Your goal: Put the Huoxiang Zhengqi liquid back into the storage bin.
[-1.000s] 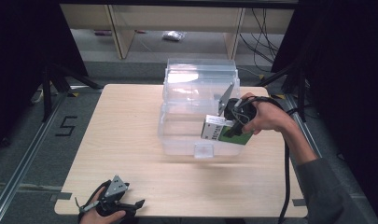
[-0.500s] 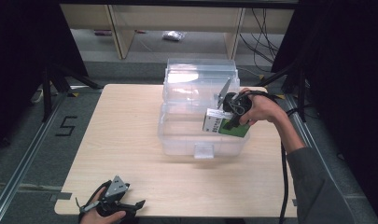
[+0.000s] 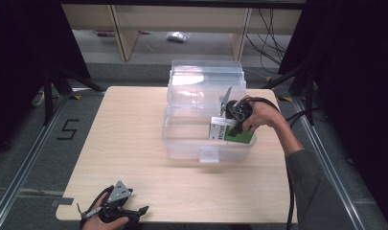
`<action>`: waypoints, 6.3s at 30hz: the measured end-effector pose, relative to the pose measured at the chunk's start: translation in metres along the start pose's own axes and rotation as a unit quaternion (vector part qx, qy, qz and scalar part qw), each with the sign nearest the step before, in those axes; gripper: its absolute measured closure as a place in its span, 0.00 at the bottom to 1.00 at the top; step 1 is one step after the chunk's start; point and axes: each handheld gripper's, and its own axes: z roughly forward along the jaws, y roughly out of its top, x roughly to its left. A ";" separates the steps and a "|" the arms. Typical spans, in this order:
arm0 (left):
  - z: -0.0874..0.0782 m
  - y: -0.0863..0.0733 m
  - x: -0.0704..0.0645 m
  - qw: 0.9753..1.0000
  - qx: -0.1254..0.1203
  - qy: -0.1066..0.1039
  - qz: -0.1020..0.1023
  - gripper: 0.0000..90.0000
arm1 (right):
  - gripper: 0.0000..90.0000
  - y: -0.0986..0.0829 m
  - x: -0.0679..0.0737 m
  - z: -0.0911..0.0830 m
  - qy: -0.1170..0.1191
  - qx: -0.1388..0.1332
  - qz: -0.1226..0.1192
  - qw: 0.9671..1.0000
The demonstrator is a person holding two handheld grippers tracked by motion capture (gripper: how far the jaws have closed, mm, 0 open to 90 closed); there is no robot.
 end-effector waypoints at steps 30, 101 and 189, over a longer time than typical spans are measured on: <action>0.001 -0.001 0.000 1.000 -0.002 0.003 -0.003 0.17 | 0.72 -0.009 -0.006 0.030 0.014 -0.009 -0.008 1.000; 0.001 0.000 0.000 1.000 -0.002 0.008 -0.005 0.17 | 0.39 -0.036 0.028 -0.015 -0.045 -0.152 0.172 0.972; -0.003 0.000 0.000 1.000 -0.002 0.009 0.001 0.17 | 0.26 -0.070 0.185 0.055 -0.058 -0.343 0.238 0.907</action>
